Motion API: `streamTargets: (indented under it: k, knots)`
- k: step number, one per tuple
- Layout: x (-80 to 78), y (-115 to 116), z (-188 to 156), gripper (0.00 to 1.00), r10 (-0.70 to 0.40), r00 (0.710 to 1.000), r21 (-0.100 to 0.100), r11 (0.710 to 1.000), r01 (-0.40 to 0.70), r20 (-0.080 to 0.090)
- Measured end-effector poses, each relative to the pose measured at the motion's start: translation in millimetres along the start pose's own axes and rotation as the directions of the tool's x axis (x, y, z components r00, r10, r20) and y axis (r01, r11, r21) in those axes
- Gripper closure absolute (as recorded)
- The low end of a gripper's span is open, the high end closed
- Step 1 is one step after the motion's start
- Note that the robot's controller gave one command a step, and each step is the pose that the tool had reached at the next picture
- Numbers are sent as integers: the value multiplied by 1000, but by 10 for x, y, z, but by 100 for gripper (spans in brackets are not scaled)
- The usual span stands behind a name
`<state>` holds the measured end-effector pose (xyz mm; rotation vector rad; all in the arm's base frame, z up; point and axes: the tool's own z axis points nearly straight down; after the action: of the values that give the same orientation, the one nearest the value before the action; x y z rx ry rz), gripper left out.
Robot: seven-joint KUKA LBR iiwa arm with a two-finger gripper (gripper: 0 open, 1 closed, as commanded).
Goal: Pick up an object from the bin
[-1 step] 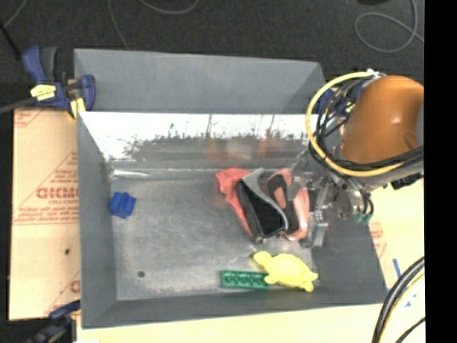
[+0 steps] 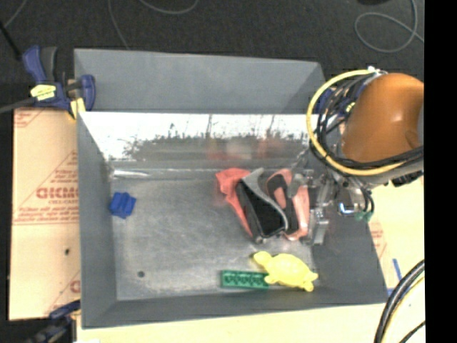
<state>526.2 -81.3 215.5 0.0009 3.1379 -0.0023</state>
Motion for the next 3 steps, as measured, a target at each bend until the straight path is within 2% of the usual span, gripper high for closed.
streamTargets:
  k: [1, 2, 3]
  knots:
    - [230, -136, 656, 0, -55, 998, 1, 998, 55, 2]
    - [437, -117, 772, 0, -22, 1000, -2, 1000, 22, -3]
    - [527, -320, 860, 0, -97, 995, 1, 995, 97, 3]
